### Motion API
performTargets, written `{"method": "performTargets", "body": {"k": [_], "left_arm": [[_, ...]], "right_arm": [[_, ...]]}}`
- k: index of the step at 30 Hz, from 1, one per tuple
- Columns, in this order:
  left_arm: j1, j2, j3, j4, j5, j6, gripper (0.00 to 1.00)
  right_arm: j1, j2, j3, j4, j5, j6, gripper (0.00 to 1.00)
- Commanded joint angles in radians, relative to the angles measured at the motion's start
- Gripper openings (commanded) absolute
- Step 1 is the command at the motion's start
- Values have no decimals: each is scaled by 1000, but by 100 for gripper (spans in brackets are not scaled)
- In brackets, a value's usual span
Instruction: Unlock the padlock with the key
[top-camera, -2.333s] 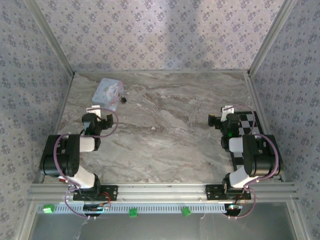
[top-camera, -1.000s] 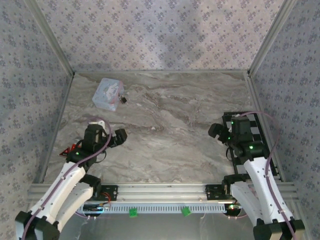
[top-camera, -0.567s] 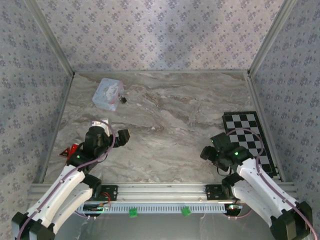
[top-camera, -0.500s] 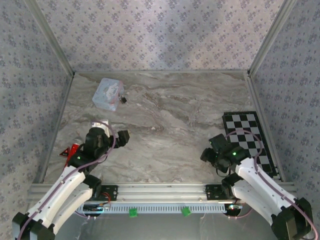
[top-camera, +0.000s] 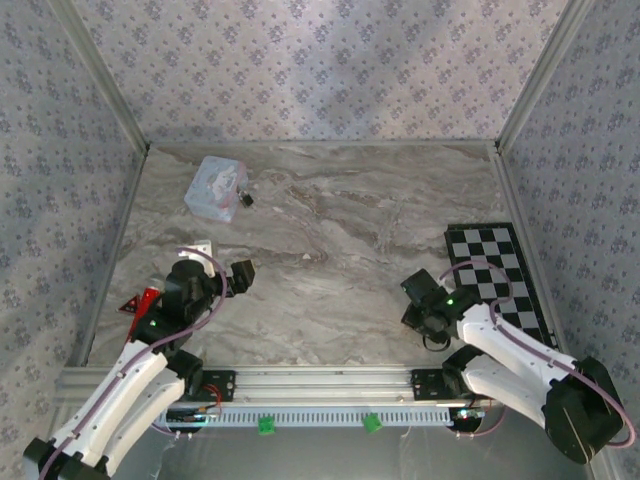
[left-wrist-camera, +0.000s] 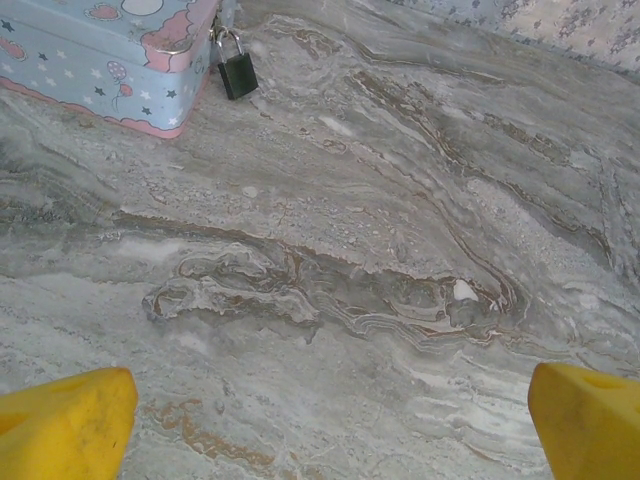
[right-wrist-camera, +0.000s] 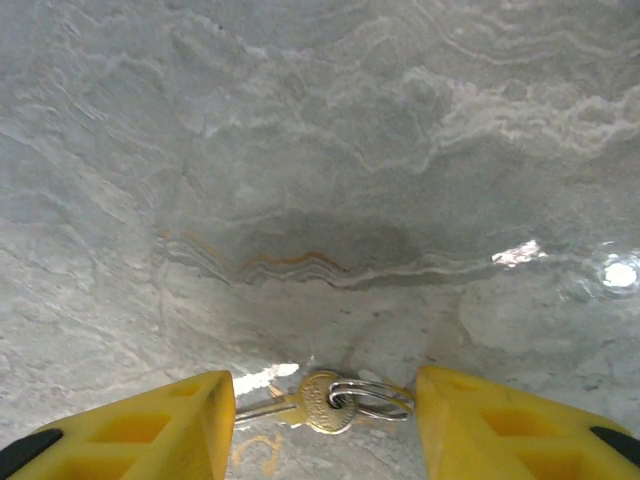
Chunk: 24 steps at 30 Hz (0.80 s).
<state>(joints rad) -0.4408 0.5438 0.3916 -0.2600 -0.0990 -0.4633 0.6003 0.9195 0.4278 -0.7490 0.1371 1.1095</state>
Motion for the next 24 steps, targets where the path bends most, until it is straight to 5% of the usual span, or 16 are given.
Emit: {"method": "performTargets", "body": {"k": [1,24], "left_arm": [[-4,-13,4,4,-16,11,100],[-4,5,3,10,-20,18,100]], "right_arm": [[12,9,-21,31,26,39,50],[269,103,38,65,62,181,39]]}}
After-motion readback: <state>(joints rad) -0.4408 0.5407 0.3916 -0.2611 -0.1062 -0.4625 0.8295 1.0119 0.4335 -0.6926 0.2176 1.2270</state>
